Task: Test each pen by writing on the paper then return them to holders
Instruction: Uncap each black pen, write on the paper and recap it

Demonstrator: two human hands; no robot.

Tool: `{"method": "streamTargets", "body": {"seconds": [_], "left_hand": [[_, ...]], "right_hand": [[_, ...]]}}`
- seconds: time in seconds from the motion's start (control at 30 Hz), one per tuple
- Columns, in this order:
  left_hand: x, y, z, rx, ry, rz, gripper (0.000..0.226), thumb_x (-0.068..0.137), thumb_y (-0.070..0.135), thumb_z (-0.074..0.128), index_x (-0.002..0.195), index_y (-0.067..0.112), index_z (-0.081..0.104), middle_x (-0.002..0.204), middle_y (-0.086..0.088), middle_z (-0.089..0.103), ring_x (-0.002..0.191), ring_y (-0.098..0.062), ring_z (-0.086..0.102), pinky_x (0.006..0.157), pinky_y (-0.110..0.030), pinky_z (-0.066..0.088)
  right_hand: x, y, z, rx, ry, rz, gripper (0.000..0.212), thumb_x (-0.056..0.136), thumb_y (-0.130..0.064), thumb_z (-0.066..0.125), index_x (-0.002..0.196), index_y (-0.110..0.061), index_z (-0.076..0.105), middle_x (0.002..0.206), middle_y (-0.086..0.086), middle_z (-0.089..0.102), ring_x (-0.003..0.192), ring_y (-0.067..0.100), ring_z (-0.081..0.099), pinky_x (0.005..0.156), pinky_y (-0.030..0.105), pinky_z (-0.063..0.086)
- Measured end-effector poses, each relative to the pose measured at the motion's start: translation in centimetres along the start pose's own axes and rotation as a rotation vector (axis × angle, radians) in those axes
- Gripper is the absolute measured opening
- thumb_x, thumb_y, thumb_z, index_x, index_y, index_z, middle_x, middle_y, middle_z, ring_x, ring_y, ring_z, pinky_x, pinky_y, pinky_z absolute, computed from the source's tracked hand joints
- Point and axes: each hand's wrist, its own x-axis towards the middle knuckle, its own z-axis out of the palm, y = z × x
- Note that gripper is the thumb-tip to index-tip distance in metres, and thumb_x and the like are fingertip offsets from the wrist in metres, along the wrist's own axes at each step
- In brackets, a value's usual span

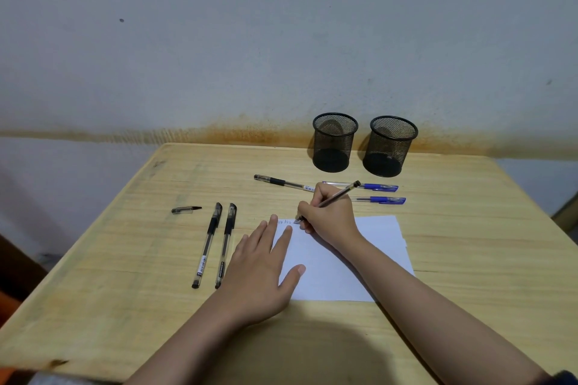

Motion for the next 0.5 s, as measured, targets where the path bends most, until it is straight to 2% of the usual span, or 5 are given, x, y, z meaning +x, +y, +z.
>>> {"method": "streamTargets", "body": {"seconds": [0.1,0.37,0.5], "left_hand": [[0.03,-0.03,0.02,0.004,0.003,0.0,0.081,0.075,0.067,0.0,0.148,0.031,-0.006,0.157,0.004,-0.02,0.144,-0.013,-0.016,0.115,-0.036,-0.004],[0.02,-0.06,0.02,0.001,-0.002,0.002,0.081,0.075,0.067,-0.001,0.148,0.032,-0.007,0.157,0.004,-0.02,0.144,-0.014,-0.016,0.115,-0.036,-0.004],[0.0,-0.04,-0.01,-0.003,-0.005,0.0,0.082,0.074,0.067,-0.002,0.148,0.032,-0.007,0.157,0.004,-0.02,0.144,-0.013,-0.016,0.116,-0.037,-0.004]], "right_hand": [[-0.01,0.11,0.1,-0.005,0.02,-0.008,0.025,0.079,0.001,0.062,0.064,-0.006,0.044,0.067,0.036,0.059,0.047,0.023,0.063,0.046,0.028,0.052],[0.02,0.19,0.05,-0.013,0.035,0.009,0.025,0.079,0.001,0.063,0.064,-0.006,0.045,0.065,0.032,0.058,0.043,0.017,0.06,0.045,0.027,0.053],[0.1,0.28,0.07,0.016,0.052,0.024,0.024,0.079,0.002,0.062,0.064,-0.006,0.045,0.059,0.022,0.055,0.043,0.019,0.06,0.046,0.029,0.052]]}}
